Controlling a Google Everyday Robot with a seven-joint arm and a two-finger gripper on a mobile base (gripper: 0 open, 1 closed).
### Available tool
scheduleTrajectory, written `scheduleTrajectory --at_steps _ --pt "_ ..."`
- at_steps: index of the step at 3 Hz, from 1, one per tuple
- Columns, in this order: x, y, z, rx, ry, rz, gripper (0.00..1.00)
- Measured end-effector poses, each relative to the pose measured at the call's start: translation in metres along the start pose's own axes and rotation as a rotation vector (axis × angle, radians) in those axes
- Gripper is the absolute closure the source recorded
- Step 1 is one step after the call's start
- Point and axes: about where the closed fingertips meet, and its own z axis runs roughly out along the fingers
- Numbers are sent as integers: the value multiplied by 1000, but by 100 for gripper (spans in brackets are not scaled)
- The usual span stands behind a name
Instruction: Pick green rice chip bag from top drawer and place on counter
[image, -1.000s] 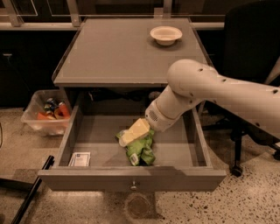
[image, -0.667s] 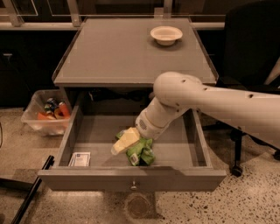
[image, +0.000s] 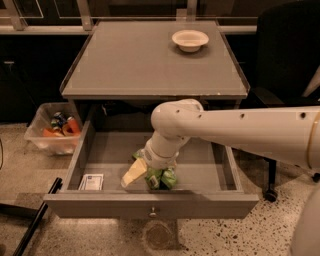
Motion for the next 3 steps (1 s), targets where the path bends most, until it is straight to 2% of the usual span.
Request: scheduleTrajectory --at_steps 1,3 --pt "1 -2 27 75 68 54 19" --pt "0 -1 28 89 81 70 65"
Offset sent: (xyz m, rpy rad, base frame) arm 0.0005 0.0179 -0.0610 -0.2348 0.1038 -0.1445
